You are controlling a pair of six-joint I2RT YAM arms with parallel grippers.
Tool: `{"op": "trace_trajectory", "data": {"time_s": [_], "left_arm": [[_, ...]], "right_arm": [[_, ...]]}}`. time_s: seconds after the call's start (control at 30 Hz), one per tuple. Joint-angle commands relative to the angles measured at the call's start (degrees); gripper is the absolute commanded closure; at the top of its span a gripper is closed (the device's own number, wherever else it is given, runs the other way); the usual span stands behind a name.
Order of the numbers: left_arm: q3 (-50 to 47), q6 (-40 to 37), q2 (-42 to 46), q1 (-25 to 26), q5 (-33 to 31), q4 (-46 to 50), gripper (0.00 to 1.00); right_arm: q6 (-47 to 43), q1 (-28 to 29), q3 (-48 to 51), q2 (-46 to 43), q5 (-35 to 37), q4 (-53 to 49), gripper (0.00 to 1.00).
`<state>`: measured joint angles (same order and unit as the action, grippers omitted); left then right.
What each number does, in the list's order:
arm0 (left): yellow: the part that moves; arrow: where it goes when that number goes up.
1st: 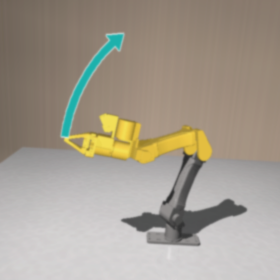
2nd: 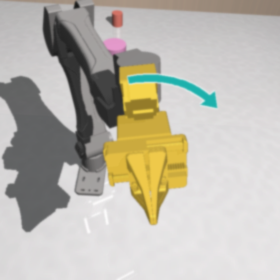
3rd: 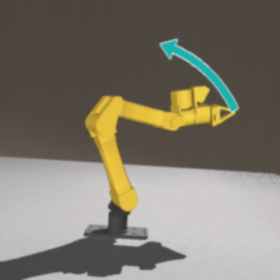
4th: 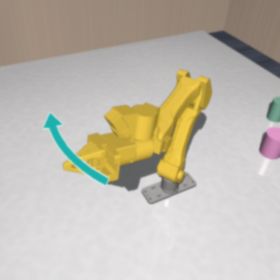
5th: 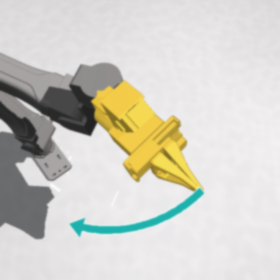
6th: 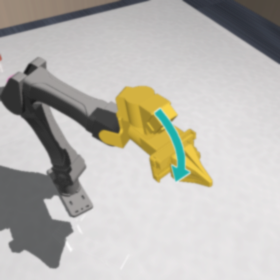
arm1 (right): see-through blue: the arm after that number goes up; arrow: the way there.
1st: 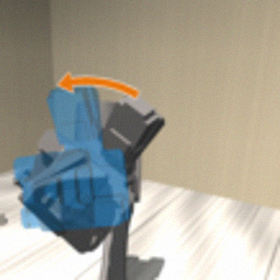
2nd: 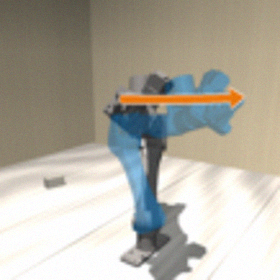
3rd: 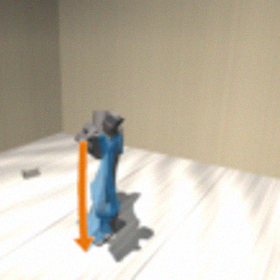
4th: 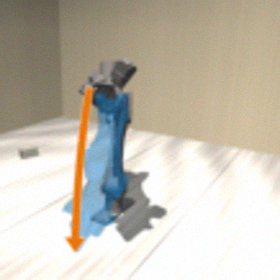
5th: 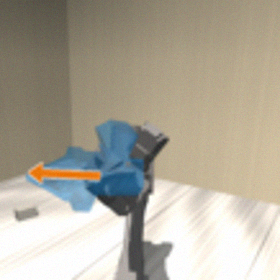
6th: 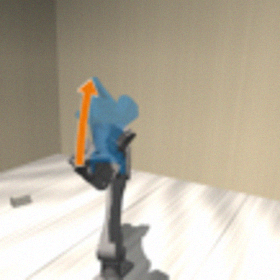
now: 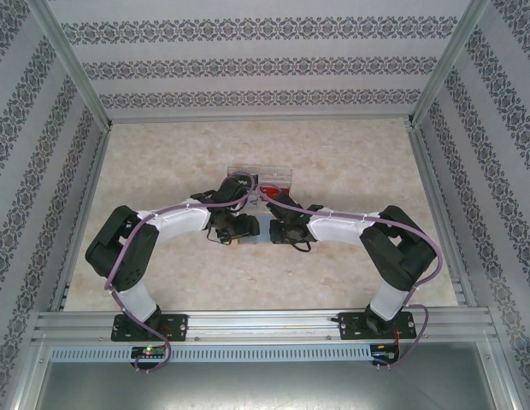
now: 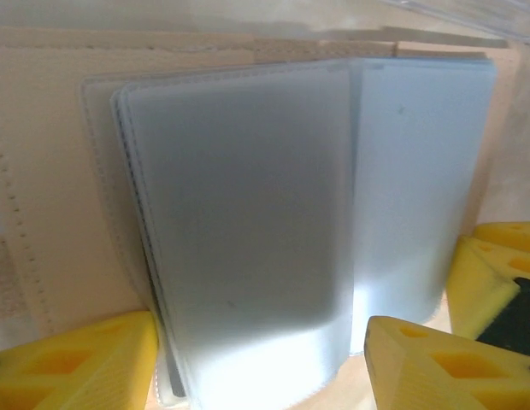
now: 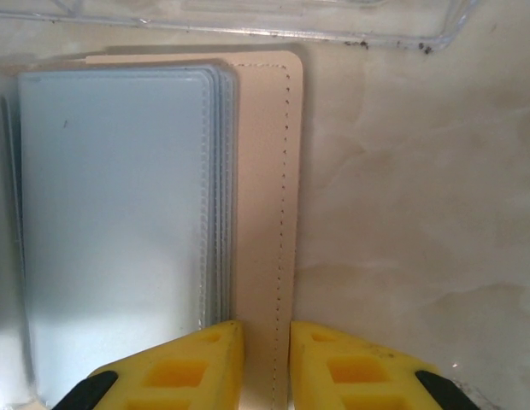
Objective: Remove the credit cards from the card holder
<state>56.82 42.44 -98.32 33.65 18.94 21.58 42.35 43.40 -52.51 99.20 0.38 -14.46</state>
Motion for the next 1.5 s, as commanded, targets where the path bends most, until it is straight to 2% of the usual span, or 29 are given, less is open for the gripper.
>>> {"op": "trace_trajectory", "data": {"time_s": [0.0, 0.17, 0.37, 0.97, 1.1, 1.47], "left_arm": [[-0.62, -0.86, -0.56, 0.17, 2.73, -2.75, 0.32], [-0.48, -0.96, -0.49, 0.15, 3.21, -2.89, 0.21], [0.21, -1.55, 0.43, 0.10, 1.85, -1.56, 0.00], [0.74, -2.73, 1.97, 0.10, 5.48, -3.47, 0.00], [0.72, -3.02, 2.99, 0.10, 6.55, -4.24, 0.00], [2.16, -4.68, 4.71, -0.57, 4.37, 0.49, 0.00]], "right_arm": [[1.42, 1.76, 0.40, 4.71, -3.87, 2.68, 0.77], [1.33, 1.75, 0.35, 4.69, -3.87, 2.57, 0.77], [1.16, 1.69, 0.18, 4.26, -3.51, 2.23, 0.77], [0.45, -3.62, 2.42, -8.24, 3.70, -2.81, 0.67], [0.45, -3.77, 2.09, -8.83, 3.75, -3.10, 0.67], [0.33, -3.69, 1.45, -9.70, 3.31, -2.41, 0.65]]}}
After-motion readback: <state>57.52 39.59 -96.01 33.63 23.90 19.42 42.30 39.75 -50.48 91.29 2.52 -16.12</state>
